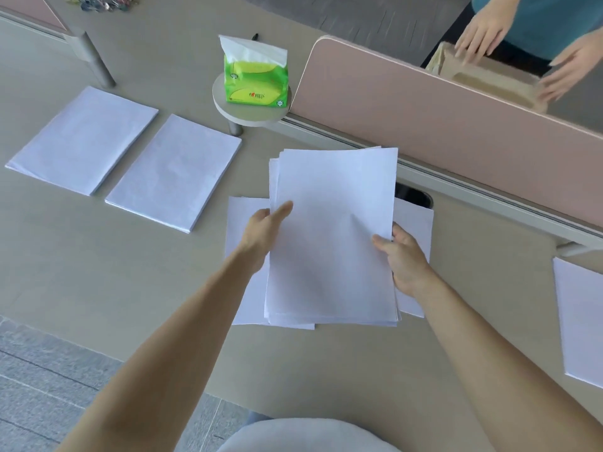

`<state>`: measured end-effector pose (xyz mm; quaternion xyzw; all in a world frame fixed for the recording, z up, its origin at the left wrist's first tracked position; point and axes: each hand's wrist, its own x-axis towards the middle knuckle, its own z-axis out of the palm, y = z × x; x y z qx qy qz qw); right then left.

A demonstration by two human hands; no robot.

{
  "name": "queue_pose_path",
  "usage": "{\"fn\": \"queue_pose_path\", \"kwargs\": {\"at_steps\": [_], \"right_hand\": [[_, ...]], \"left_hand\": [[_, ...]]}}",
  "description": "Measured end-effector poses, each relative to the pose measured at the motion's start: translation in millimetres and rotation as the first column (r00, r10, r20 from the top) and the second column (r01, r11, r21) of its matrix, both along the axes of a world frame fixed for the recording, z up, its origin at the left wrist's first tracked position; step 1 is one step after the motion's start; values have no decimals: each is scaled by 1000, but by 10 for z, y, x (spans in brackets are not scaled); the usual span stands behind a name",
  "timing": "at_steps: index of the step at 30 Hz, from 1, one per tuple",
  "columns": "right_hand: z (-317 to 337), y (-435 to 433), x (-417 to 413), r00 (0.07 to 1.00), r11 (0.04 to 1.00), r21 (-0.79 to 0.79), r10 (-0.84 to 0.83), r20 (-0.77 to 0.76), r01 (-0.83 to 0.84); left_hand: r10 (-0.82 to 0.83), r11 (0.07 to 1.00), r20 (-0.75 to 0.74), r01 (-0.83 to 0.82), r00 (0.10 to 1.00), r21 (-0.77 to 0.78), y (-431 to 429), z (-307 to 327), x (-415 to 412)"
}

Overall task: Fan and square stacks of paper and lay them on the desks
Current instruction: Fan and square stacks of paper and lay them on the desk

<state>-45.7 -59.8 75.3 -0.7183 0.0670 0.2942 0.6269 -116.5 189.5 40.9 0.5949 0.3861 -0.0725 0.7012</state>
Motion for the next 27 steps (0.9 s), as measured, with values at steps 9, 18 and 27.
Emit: {"fn": "queue_pose_path", "kwargs": {"at_steps": [9, 18, 27], "right_hand": [[509, -1015, -171, 948, 988, -102, -79, 308, 115], [737, -2630, -389, 838, 891, 101, -452, 305, 443], [198, -4137, -401, 901, 935, 51, -351, 254, 350]], "left_hand": [[-127, 990, 297, 140, 946, -22, -982, 563, 488], [-314, 932, 626, 358, 713, 60, -2802, 998, 488], [-343, 939, 438, 295, 831, 177, -4229, 587, 255]]}}
